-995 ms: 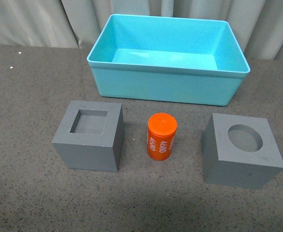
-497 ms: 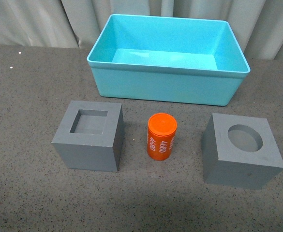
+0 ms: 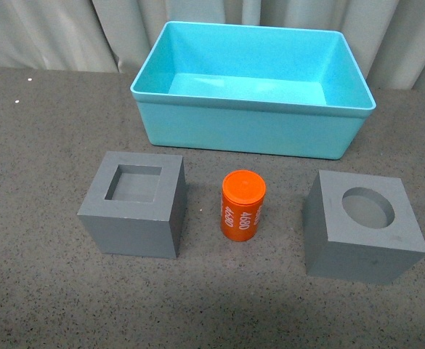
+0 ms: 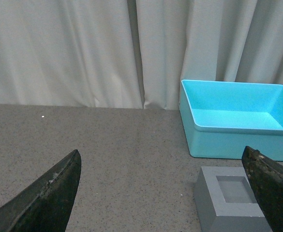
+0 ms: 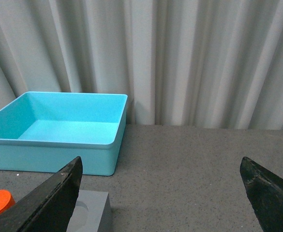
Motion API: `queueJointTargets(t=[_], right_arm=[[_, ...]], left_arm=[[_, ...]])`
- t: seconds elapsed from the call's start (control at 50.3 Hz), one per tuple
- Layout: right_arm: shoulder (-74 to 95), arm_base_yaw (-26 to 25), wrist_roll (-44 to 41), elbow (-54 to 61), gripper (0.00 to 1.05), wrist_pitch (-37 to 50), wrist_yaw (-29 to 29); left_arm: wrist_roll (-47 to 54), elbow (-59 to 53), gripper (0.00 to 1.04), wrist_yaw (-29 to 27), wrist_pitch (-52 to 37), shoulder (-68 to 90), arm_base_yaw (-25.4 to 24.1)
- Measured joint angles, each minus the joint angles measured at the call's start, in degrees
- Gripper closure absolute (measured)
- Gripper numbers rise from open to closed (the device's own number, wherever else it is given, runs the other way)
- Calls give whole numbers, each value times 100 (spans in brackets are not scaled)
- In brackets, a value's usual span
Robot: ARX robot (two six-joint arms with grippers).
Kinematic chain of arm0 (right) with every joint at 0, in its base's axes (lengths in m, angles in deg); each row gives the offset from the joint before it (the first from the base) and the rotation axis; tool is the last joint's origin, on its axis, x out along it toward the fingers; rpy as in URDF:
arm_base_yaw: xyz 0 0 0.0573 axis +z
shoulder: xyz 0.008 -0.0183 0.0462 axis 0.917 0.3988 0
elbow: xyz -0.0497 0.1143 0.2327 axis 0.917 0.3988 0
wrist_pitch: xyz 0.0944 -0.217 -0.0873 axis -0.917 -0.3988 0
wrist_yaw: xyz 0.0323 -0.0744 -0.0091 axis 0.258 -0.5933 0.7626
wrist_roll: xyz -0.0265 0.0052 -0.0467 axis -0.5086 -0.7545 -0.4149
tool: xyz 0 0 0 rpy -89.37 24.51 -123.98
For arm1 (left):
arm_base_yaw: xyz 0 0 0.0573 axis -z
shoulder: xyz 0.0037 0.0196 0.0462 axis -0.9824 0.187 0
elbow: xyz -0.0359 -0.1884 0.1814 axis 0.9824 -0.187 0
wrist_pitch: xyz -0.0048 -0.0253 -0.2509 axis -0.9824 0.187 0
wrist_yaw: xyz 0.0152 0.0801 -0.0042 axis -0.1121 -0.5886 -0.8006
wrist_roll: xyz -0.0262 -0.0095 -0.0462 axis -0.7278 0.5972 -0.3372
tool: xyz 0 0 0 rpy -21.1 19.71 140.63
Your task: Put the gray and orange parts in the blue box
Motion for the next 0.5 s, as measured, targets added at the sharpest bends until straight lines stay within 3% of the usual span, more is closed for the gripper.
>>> queueJointTargets(t=[0.06, 0.119, 0.239, 0.497], right_arm=[[7, 7, -13, 0, 10, -7, -15], [125, 173, -444, -90, 10, -391, -575], [407, 149, -1128, -50, 10, -166, -651], [708, 339, -1322, -103, 10, -197, -608]], left_arm=[[0, 0, 7, 0, 0, 0, 0], [2, 0, 7, 0, 0, 0, 0], [2, 0, 7, 0, 0, 0, 0], [0, 0, 7, 0, 0, 0, 0]])
